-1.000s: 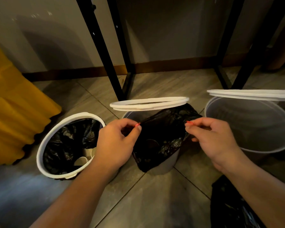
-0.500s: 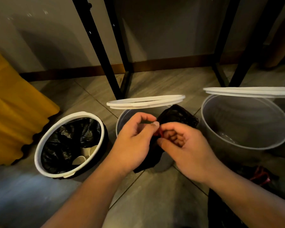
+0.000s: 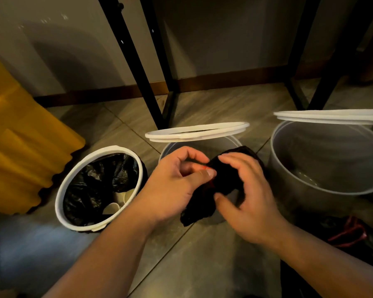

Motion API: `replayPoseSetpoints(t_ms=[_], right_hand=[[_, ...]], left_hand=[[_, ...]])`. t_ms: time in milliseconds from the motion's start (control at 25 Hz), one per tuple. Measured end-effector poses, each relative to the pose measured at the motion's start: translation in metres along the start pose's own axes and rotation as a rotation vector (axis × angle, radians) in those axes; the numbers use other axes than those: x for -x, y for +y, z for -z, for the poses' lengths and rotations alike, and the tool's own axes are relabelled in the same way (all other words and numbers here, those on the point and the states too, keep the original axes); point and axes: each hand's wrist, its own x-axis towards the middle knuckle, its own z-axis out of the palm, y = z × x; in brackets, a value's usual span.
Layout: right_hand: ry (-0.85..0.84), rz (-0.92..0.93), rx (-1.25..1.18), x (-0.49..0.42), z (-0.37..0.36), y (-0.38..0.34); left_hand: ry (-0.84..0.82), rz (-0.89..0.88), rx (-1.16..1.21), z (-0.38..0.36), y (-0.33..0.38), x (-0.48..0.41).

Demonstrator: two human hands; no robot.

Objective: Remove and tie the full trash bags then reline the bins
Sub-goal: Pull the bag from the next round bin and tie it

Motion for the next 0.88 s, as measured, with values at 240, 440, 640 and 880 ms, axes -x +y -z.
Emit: replayPoseSetpoints(t_ms=[240, 440, 640, 880], right_hand=[[-0.074, 0.089, 0.398, -0.031, -0.028, 0.007], [-0.108, 0.147, 0.471, -0.045, -0.045, 0.020], [-0.249, 0.019, 0.459, -0.047, -0.063, 0.028], [-0.306, -0.011, 0.406, -0.054, -0.064, 0.022]], left_hand=[[-0.119, 0.075, 0.033, 0.009, 0.031, 0.006], [-0.028, -0.031, 0.008, 0.029, 0.056, 0.011], [0.021, -0.145, 0.236, 0.047, 0.087, 0.015], [0.050, -0.233, 0.060, 0.028, 0.081, 0.018]])
